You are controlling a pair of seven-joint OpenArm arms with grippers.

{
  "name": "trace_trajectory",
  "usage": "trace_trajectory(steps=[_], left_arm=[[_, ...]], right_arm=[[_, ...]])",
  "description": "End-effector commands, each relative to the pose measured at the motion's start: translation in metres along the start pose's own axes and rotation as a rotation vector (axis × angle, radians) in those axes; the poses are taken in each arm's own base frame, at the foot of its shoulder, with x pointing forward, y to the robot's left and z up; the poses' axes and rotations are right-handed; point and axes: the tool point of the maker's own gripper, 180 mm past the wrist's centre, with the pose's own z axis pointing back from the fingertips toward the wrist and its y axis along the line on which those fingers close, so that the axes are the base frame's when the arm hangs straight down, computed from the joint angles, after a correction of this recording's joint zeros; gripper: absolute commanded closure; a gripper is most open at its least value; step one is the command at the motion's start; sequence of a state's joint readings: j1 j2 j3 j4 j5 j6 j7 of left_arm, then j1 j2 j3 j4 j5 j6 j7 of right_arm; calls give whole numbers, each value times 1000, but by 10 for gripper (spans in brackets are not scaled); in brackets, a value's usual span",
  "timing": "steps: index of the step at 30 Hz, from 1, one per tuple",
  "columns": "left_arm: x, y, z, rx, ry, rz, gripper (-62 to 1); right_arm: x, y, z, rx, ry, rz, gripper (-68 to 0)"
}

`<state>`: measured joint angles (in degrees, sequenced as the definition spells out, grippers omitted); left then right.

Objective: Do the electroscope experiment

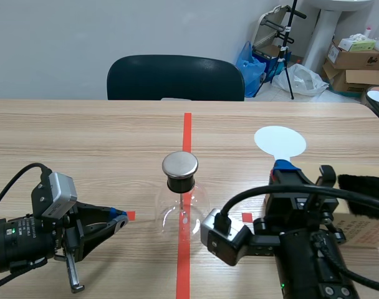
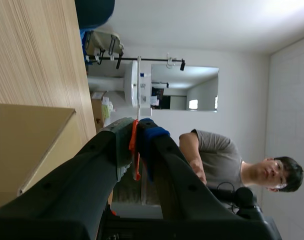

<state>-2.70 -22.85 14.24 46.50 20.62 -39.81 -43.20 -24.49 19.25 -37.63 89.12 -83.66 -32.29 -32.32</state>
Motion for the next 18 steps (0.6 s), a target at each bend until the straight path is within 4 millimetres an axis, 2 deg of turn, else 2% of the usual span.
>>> trace_trajectory(steps=[1, 6, 18], left_arm=[[11, 2, -3, 2, -40, -9, -30], [11, 2, -3, 2, -40, -9, -30], [11, 2, -3, 2, -41, -9, -30]], right_arm=[[-6, -9, -3, -32, 24, -9, -10], [-14, -9, -3, -31, 72, -9, -10], [-14, -9, -3, -31, 72, -9, -10]])
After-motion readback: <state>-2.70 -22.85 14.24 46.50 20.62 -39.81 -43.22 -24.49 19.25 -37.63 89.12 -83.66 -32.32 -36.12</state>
